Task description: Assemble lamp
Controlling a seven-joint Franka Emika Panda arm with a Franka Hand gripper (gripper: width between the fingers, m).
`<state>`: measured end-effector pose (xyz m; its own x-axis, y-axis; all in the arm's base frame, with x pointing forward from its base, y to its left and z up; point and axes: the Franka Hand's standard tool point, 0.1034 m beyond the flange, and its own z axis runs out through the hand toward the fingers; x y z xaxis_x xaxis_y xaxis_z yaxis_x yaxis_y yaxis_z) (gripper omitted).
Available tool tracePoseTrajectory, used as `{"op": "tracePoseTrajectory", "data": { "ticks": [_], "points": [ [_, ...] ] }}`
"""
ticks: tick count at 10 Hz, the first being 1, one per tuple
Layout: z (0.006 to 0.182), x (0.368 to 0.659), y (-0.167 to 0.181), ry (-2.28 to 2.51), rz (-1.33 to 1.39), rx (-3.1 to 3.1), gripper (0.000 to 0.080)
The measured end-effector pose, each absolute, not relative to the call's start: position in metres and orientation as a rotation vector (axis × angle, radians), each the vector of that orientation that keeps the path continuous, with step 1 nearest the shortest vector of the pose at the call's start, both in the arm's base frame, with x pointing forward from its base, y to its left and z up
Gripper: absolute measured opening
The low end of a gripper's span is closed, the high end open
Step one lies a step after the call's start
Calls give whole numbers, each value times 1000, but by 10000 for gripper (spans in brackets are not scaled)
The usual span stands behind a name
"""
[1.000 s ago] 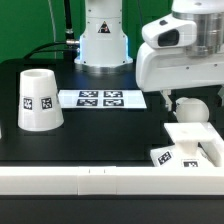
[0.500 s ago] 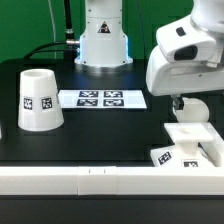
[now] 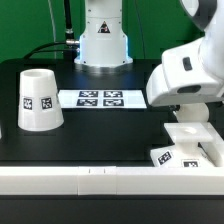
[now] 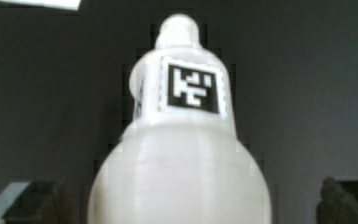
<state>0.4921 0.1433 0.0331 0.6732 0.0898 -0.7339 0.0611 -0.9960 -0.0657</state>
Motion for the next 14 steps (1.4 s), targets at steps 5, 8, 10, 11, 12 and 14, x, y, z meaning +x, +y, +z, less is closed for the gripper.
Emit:
{"op": "tracePoseTrajectory", "data": {
  "ticks": [5,8,10,11,12,14],
  "points": [
    [16,484,139,-149,1430,-2755,698],
    [15,485,139,-149,1419,-2760,575],
    [15,485,140,-150,1419,-2760,577],
    [15,485,140,-150,1418,-2760,577],
    [16,486,140,-154,1411,-2761,577],
    [33,496,135,-189,1366,-2756,577]
  ]
}}
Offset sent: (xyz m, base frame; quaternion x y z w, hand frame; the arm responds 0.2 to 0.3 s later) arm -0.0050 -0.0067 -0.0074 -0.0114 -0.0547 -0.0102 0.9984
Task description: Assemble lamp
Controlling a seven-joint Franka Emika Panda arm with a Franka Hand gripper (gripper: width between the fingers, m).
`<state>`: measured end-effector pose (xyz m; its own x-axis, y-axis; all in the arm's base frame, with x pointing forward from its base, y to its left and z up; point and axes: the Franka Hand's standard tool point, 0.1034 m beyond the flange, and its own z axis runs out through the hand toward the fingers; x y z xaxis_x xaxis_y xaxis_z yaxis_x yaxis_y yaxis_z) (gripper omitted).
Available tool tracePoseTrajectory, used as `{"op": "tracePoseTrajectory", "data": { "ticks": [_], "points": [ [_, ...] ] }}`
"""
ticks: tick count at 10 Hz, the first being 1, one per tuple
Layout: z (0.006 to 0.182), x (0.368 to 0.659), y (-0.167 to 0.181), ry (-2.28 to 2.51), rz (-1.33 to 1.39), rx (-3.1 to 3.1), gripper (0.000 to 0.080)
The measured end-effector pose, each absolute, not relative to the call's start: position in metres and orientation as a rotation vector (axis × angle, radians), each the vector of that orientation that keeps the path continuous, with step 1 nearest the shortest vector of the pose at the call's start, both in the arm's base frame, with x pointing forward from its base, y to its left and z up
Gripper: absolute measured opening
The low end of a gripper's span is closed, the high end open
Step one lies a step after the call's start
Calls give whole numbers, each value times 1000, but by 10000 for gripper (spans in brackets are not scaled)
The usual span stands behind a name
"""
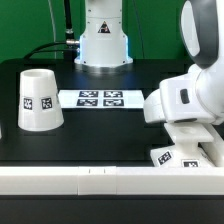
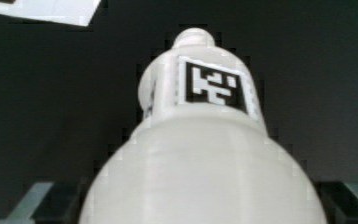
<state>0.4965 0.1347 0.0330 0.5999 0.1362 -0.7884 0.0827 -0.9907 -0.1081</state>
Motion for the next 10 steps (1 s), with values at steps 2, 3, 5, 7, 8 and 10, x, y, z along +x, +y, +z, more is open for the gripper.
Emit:
{"op": "tracePoseTrajectory", "data": {
  "ticks": [2,3,5,7,8,10],
  "points": [
    [73,514,125,-209,1284,-2768,577],
    [88,519,120,-204,1248,-2780,578],
    [101,523,119,-200,1168,-2816,578],
    [96,535,121,-189,989,-2880,578],
    [96,539,121,-183,862,-2921,579],
    [108,545,113,-211,699,-2955,580]
  ]
}}
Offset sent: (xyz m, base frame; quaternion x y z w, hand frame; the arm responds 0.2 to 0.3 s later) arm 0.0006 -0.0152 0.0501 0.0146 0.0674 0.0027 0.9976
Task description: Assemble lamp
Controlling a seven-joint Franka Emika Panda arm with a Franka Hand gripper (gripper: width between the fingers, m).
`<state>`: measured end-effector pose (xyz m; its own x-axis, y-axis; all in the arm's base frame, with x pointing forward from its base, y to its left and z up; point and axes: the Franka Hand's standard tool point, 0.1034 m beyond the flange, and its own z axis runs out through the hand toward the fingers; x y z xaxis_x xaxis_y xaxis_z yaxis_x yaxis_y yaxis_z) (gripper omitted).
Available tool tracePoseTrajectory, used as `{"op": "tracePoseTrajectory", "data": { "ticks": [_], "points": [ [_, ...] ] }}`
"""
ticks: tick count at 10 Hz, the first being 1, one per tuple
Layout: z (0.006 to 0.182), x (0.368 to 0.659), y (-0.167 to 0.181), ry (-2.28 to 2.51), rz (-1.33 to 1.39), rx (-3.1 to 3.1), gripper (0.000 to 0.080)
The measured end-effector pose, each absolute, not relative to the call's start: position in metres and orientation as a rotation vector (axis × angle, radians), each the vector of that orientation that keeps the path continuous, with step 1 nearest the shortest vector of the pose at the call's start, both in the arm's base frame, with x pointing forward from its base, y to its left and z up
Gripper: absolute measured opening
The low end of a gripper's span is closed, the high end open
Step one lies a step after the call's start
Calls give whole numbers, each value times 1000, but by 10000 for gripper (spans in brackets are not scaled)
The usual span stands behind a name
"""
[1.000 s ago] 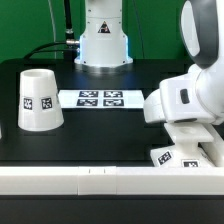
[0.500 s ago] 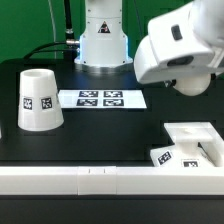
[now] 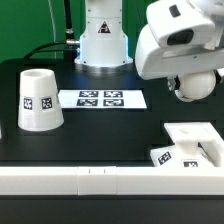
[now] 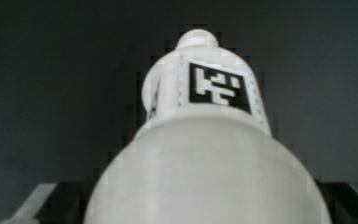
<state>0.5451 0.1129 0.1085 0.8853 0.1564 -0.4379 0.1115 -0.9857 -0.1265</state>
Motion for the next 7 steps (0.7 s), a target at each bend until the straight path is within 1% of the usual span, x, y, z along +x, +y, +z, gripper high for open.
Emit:
{"op": "tracePoseTrajectory", "data": {
  "ticks": [2,3,4,5,6,7],
  "points": [
    [133,556,106,-225,561,-2980,580],
    [145,567,104,-220,447,-3000,580],
    [151,576,104,-219,320,-3018,580],
    [149,579,103,-211,176,-3033,580],
    [147,576,101,-206,81,-3041,580],
    [147,580,101,-200,-29,-3044,580]
  ]
}}
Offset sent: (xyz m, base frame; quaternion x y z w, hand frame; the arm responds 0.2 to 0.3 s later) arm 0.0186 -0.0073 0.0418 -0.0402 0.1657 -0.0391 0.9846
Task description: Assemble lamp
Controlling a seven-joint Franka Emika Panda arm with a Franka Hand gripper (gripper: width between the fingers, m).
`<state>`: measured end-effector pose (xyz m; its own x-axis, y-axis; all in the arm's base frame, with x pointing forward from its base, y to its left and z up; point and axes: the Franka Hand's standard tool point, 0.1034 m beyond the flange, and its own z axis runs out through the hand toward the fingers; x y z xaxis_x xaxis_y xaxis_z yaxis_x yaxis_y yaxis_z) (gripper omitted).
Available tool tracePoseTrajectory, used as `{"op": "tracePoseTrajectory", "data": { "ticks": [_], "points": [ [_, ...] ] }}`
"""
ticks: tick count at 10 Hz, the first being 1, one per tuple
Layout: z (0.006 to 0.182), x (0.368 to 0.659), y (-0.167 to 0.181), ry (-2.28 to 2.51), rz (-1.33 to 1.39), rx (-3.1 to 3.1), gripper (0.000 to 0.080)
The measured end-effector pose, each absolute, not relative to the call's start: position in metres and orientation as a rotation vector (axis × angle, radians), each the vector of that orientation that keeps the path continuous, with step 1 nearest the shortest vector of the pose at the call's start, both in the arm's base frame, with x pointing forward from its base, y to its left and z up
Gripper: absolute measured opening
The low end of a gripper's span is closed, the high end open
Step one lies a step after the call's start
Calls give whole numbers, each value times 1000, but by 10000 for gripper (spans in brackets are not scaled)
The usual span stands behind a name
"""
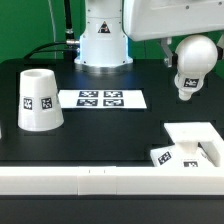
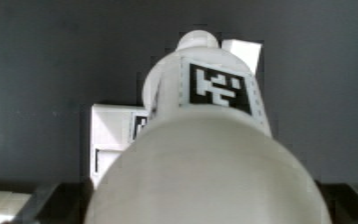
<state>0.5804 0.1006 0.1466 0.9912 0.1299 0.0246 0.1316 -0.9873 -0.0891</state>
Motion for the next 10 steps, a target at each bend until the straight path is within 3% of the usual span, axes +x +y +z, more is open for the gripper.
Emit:
{"op": "tracePoseTrajectory", "data": {
  "ticks": [2,4,10],
  "points": [
    [145,585,101,-202,-276,-3037,580],
    [155,594,94,-270,-354,-3035,580],
    [154,601,88,-352,-367,-3034,580]
  ]
}}
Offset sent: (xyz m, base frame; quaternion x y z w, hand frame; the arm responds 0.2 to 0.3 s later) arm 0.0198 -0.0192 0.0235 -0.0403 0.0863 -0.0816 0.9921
